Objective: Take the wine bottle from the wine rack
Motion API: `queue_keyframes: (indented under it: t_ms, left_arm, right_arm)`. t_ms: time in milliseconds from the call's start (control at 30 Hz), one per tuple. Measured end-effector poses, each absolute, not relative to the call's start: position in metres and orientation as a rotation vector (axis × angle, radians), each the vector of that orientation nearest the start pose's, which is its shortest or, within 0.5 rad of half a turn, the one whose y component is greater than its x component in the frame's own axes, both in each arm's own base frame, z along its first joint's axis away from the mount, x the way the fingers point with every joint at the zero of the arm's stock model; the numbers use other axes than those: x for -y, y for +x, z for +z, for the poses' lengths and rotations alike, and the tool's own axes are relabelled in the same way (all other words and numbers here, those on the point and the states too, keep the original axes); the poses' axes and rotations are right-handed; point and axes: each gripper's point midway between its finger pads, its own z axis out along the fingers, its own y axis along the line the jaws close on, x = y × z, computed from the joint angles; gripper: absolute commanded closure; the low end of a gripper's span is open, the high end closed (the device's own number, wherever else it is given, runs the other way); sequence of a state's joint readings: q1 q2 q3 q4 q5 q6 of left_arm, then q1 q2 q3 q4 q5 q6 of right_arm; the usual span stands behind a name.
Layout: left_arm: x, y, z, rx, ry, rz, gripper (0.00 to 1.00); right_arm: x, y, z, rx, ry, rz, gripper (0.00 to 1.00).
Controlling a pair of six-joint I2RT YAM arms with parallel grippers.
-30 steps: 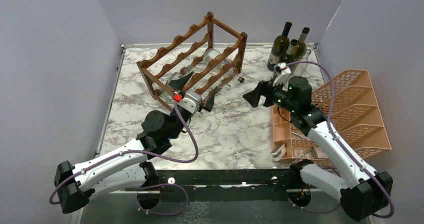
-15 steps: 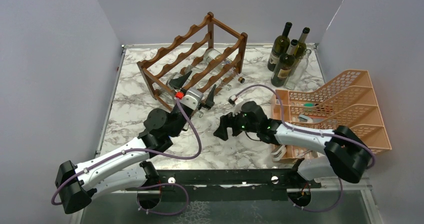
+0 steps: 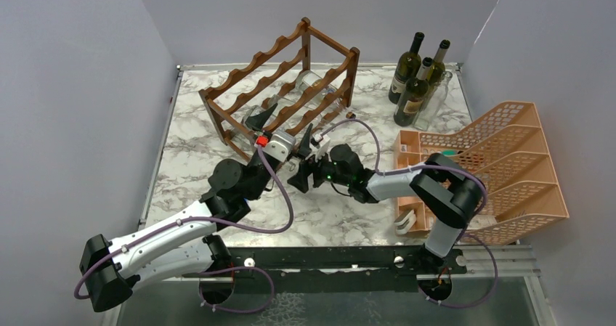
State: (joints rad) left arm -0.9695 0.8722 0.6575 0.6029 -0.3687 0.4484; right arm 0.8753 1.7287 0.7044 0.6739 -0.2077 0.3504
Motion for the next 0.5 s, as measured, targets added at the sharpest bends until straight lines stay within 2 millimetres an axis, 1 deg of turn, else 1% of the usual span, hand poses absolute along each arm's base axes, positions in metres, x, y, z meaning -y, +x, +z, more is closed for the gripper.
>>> queue_keyframes:
  t_ms: [133,333,500]
  left_arm:
    - [0.226,0.253,0.376,-1.093,0.518,-0.229,0.01]
    - [0.223,0.252,0.378,-1.086,0.515,-0.222,0.01]
    - [0.222,0.251,0.379,-1.082,0.512,-0.223,0.01]
  right_arm:
    - [-0.398,0.265,0.076,-1.899,-0.68,1.011,0.19]
    - [-0.422,0.284,0.082,-1.849,-0.674,1.032,0.28]
    - [-0.436,0.295,0.076,-1.85,-0.67,1.039,0.37]
